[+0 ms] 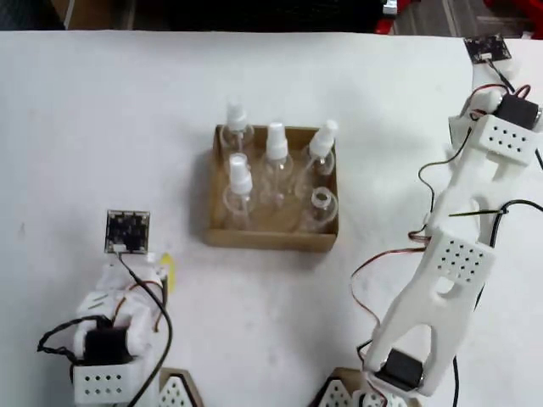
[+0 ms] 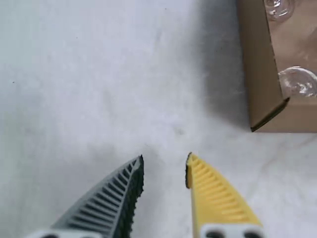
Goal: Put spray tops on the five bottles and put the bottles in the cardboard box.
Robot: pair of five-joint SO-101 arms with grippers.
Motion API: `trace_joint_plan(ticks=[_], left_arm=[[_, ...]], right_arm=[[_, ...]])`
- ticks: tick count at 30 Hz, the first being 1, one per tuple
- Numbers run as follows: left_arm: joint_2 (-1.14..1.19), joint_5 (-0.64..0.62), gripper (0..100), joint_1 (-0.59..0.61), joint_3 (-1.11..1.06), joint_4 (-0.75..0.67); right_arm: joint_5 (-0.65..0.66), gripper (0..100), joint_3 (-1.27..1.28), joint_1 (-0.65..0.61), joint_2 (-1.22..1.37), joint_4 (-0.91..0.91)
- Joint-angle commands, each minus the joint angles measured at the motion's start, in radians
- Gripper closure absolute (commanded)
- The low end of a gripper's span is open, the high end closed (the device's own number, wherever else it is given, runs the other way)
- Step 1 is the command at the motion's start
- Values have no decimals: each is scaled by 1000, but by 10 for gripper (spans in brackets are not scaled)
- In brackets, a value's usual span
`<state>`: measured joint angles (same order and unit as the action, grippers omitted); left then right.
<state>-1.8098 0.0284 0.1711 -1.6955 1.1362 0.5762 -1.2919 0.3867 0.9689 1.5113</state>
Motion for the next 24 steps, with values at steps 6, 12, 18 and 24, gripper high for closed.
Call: trace_joint_plan(ticks=[6, 12, 18, 24], left_arm=[[-10, 11, 865, 5, 3, 5], [-10, 11, 865, 5, 3, 5], [-10, 11, 865, 5, 3, 5], [-10, 11, 865, 5, 3, 5]], right_arm=[[9, 854, -63, -10, 50, -94], [3, 854, -63, -12, 35, -111], [3, 854, -54, -18, 42, -143], [11, 854, -46, -47, 45, -130]])
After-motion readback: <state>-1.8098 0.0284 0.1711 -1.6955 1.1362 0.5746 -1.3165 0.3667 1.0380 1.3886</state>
